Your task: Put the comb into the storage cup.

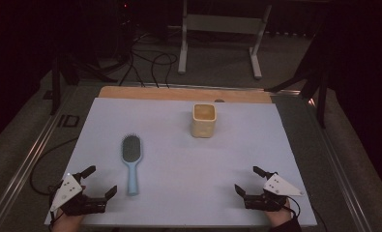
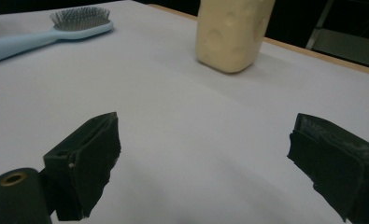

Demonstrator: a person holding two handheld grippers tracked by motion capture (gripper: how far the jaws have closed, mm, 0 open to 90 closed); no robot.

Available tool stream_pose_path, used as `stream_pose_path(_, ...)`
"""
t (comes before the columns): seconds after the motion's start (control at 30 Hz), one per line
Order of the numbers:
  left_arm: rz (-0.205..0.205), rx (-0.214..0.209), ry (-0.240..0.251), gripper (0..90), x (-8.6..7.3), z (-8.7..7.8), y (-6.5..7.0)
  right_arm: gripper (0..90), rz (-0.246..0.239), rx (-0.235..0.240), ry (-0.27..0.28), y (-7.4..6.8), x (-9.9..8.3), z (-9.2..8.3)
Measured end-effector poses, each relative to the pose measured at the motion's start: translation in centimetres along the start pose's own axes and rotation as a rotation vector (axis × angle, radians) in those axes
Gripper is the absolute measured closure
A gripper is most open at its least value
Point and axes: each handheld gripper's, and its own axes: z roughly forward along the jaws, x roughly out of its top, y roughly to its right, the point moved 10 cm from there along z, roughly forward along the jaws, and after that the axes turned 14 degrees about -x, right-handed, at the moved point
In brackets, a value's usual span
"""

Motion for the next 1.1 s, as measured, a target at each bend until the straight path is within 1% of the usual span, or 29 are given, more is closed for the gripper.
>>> stream_pose_path(0.07,-0.003,0.0,-0.001,0.0,0.0,0.0,0.0,8.7,-0.016,0.003,-0.005,-0.3,-0.1,0.0)
stream_pose_path(0.13,-0.001,0.001,-0.003,0.0,-0.1,0.0,0.0,8.7,-0.014,0.009,-0.003,-0.4,-0.1,0.1)
stream_pose_path(0.2,-0.001,0.0,-0.002,0.0,0.0,0.1,0.0,8.7,-0.023,0.008,-0.004,-0.5,-0.1,0.1)
stream_pose_path(0.3,-0.003,0.001,-0.011,0.0,-0.2,0.1,-0.1,8.7,-0.018,0.01,-0.005,-0.5,-0.1,0.0)
stream_pose_path(0.37,0.001,0.003,-0.015,0.0,-0.2,0.2,-0.1,8.7,-0.023,0.011,-0.002,-0.5,-0.1,0.0)
stream_pose_path(0.43,0.006,0.012,-0.024,0.0,-0.3,0.2,-0.2,8.7,-0.023,0.01,-0.005,-0.6,-0.2,0.0)
stream_pose_path(0.53,-0.008,0.022,-0.038,0.0,-0.4,0.2,-0.4,8.7,-0.03,0.006,0.001,-0.5,-0.1,0.0)
stream_pose_path(0.63,-0.017,0.025,-0.045,0.0,-0.4,0.2,-0.5,8.7,-0.026,0.005,0.0,-0.5,-0.1,0.0)
stream_pose_path(0.73,-0.013,0.027,-0.056,0.0,-0.4,0.2,-0.4,8.7,-0.026,0.001,0.0,-0.5,-0.1,0.0)
stream_pose_path(0.87,-0.009,0.016,-0.061,0.0,-0.1,0.3,0.0,8.7,-0.022,-0.001,-0.001,-0.4,-0.1,0.0)
stream_pose_path(0.9,-0.016,0.008,-0.059,0.0,0.1,0.3,0.1,8.7,-0.022,-0.003,0.0,-0.4,-0.1,0.0)
stream_pose_path(0.97,-0.008,0.007,-0.067,0.0,0.3,0.3,0.2,8.7,-0.02,-0.005,0.0,-0.5,-0.1,-0.1)
stream_pose_path(1.07,-0.019,-0.003,-0.065,0.0,0.8,0.3,0.5,8.7,-0.017,-0.008,0.003,-0.4,0.0,-0.1)
stream_pose_path(1.1,-0.018,-0.008,-0.071,0.0,0.9,0.3,0.6,8.7,-0.016,-0.008,0.004,-0.4,0.0,-0.1)
